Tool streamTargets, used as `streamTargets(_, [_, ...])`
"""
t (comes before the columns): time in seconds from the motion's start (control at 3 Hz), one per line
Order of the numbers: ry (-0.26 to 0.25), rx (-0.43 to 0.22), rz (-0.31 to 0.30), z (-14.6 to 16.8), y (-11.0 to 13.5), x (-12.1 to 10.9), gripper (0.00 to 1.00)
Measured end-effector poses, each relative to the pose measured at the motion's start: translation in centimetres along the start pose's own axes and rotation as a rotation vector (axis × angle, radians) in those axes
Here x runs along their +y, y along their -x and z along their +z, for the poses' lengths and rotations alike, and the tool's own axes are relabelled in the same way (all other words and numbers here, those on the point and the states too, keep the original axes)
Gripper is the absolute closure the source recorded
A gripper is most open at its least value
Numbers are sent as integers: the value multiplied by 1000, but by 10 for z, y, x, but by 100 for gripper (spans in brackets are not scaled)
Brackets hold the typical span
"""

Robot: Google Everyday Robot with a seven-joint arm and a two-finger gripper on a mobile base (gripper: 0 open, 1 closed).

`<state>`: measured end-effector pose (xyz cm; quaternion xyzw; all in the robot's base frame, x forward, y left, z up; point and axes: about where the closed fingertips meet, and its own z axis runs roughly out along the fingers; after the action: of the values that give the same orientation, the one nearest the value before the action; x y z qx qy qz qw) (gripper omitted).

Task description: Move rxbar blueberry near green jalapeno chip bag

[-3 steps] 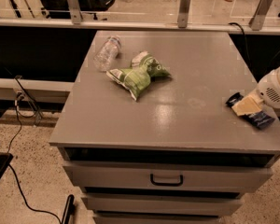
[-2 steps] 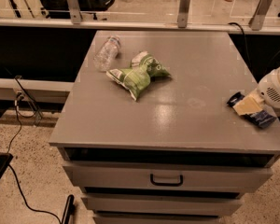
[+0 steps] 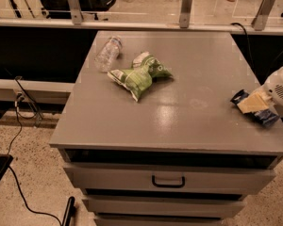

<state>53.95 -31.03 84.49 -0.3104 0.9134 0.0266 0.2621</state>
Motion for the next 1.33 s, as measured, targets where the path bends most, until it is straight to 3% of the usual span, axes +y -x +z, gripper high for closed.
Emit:
streamTargets(0.67, [111,-141,-60,-20,59,8,100])
streamTargets(1.33, [226,-170,-195,23,127,50,100])
